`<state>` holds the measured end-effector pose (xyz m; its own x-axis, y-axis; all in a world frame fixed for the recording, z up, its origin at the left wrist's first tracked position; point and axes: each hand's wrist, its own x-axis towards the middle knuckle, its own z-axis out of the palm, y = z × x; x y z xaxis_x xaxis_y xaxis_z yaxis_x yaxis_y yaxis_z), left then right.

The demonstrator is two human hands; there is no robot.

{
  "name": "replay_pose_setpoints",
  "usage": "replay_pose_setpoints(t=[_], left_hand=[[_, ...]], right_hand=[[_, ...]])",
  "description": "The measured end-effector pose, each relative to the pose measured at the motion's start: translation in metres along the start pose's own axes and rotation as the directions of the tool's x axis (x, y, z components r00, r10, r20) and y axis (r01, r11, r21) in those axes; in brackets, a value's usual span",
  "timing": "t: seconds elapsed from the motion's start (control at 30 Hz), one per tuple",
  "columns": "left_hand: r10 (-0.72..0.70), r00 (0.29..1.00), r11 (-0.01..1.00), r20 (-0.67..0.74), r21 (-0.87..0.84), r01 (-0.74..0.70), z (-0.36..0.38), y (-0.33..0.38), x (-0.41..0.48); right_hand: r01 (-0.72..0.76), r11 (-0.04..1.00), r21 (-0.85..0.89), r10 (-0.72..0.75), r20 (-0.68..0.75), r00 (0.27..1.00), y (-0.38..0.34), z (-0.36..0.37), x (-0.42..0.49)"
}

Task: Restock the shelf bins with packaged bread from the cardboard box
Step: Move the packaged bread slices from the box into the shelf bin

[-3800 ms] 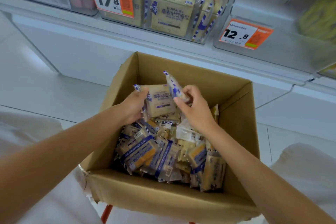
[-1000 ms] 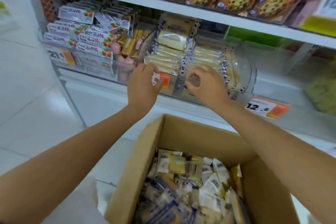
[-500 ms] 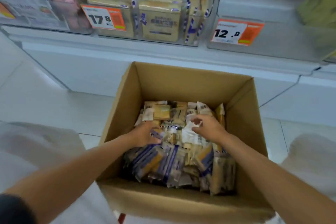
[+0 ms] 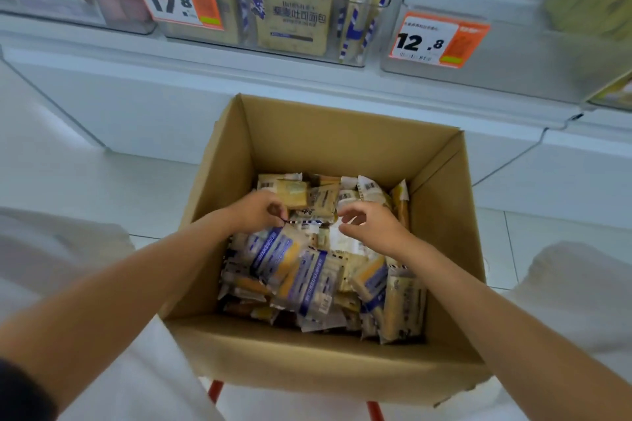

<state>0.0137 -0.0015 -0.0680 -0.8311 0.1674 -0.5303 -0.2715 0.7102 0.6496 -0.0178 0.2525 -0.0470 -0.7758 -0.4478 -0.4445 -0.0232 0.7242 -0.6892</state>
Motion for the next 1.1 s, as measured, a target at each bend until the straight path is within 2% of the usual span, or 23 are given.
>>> replay_pose_setpoints(t=[0.07,0.1,0.13,0.2,0.27,0.3,0.37,0.4,0.43,0.5,0.53,0.6,0.67,0.73,0.8,0.87,0.97,1.03,1.1], left_hand=[[0.013,0.993,0.992,-0.117,-0.126,-0.027,-0.012,0.009,-0.002],[-0.013,0.988,0.967,-0.152,-0.254,-0.026,-0.017,0.011,-0.003],[-0.054,0.985,0.919,-0.161,-0.393,-0.014,-0.02,0.015,-0.004],[-0.128,0.987,0.778,-0.095,-0.627,0.04,-0.023,0.024,-0.009],[-0.144,0.986,0.693,-0.088,-0.72,0.038,-0.022,0.035,-0.009],[-0.152,0.979,0.712,-0.133,-0.702,0.015,-0.02,0.039,-0.009],[-0.065,0.954,0.895,-0.293,-0.439,-0.074,-0.016,0.046,-0.009],[0.037,0.953,0.947,-0.301,-0.294,-0.129,-0.012,0.051,-0.01],[0.123,0.963,0.958,-0.239,-0.227,-0.178,-0.008,0.057,-0.013],[0.138,0.987,0.934,-0.077,-0.321,-0.156,0.0,0.067,-0.016],[0.105,0.994,0.892,-0.044,-0.437,-0.114,0.001,0.07,-0.019],[0.025,0.999,0.733,0.023,-0.68,-0.003,-0.001,0.07,-0.021],[-0.005,0.988,0.556,0.155,-0.821,0.131,-0.008,0.063,-0.022],[0.009,0.973,0.454,0.23,-0.868,0.201,-0.011,0.057,-0.022],[-0.018,0.971,0.519,0.24,-0.827,0.214,-0.012,0.059,-0.025],[-0.071,0.973,0.577,0.22,-0.787,0.22,-0.011,0.057,-0.026],[-0.212,0.97,0.555,0.116,-0.803,0.217,-0.009,0.039,-0.023],[-0.296,0.955,0.53,0.033,-0.825,0.193,-0.008,0.026,-0.022],[-0.341,0.94,0.509,-0.019,-0.844,0.167,-0.005,0.016,-0.023]], right_hand=[[-0.015,0.997,0.07,0.015,0.003,1.0,-0.002,-0.005,0.0],[-0.027,0.994,0.107,0.026,0.014,1.0,-0.002,-0.008,0.0],[-0.045,0.987,0.155,0.041,0.03,0.999,-0.003,-0.009,0.0],[-0.079,0.962,0.26,0.064,0.067,0.996,-0.005,-0.01,0.001],[-0.1,0.931,0.352,0.07,0.099,0.993,-0.01,-0.011,0.002],[-0.111,0.914,0.389,0.077,0.104,0.992,-0.014,-0.011,0.003],[-0.147,0.874,0.464,0.14,0.049,0.989,-0.021,-0.009,0.007],[-0.174,0.833,0.525,0.182,0.037,0.983,-0.025,-0.01,0.009],[-0.198,0.77,0.606,0.201,0.064,0.978,-0.03,-0.011,0.011],[-0.248,0.578,0.778,0.165,0.187,0.968,-0.037,-0.015,0.013],[-0.262,0.538,0.801,0.15,0.215,0.965,-0.038,-0.018,0.014],[-0.235,0.621,0.747,0.172,0.163,0.972,-0.039,-0.022,0.018],[-0.183,0.711,0.679,0.205,0.049,0.978,-0.033,-0.021,0.02],[-0.189,0.694,0.695,0.211,0.055,0.976,-0.028,-0.019,0.021],[-0.2,0.656,0.728,0.211,0.077,0.974,-0.025,-0.014,0.022],[-0.156,0.698,0.699,0.191,0.028,0.981,-0.024,-0.011,0.023],[-0.139,0.747,0.65,0.152,0.036,0.988,-0.019,-0.005,0.025],[-0.15,0.847,0.51,0.126,0.081,0.989,-0.011,0.002,0.024],[-0.111,0.96,0.256,0.066,0.178,0.982,0.0,0.014,0.022]])
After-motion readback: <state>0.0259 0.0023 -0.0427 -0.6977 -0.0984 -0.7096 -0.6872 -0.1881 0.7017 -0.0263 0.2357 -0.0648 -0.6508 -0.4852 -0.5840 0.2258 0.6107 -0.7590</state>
